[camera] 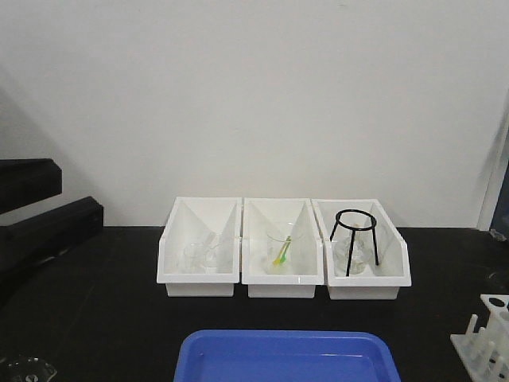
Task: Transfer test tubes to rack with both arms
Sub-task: 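Lower the tube into a rack hole and open the right gripper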
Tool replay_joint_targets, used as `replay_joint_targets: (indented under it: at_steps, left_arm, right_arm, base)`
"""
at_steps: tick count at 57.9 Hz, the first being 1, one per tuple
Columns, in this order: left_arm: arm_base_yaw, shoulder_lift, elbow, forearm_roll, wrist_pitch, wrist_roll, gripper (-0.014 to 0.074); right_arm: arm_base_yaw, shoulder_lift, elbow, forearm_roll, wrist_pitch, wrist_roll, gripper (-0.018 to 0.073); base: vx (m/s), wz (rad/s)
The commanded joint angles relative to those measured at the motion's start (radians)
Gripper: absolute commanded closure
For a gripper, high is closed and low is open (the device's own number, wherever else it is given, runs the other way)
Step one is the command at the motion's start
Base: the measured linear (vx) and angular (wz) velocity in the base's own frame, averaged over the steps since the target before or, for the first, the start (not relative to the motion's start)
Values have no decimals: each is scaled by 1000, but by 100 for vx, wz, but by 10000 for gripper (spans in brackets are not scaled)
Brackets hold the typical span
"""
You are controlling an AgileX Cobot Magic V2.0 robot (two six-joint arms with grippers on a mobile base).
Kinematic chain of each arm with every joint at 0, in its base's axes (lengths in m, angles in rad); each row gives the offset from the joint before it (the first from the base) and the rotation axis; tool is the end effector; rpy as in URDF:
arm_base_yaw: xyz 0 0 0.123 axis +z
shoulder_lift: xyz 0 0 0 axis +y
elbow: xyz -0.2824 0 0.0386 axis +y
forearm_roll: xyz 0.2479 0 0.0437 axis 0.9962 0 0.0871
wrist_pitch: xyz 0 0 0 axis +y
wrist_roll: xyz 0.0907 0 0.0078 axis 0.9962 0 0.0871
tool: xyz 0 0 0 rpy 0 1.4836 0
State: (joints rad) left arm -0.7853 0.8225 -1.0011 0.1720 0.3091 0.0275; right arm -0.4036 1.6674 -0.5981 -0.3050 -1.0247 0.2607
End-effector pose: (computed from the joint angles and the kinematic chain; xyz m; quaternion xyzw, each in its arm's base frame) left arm 0.1188 -0.1120 0.4396 0.3221 0.6448 -0.1848 0.6681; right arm 0.2953 -0.1007 0.2058 0.0828 0.6948 -0.0182 0.7142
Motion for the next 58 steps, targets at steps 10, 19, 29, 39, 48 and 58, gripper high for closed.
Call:
replay_joint_targets:
  at_steps: [10, 19, 29, 39, 48, 58]
  left_arm:
    - [-1, -3, -35, 1, -75, -7, 193]
    - [-1, -3, -35, 1, -75, -7, 193]
    - [-1, -3, -35, 1, -75, -7, 193]
    - [-1, -3, -35, 1, -75, -8, 193]
    - [-1, -3, -35, 1, -75, -8, 193]
    - [-1, -3, -35, 1, -75, -13, 193]
  right_arm:
    - [-8, -30, -26, 20, -71, -20, 564]
    - [-8, -30, -26, 15, 9, -20, 564]
    - [-7, -17, -26, -20, 21, -20, 564]
    - [-7, 34, -23, -64, 9, -19, 564]
    - [-7, 81, -23, -63, -40, -19, 564]
    - [-7, 118, -23, -64, -40, -19, 564]
  base:
    - [0, 0]
    - [0, 0]
    - [0, 0]
    - [0, 0]
    - [0, 0]
    - [0, 0]
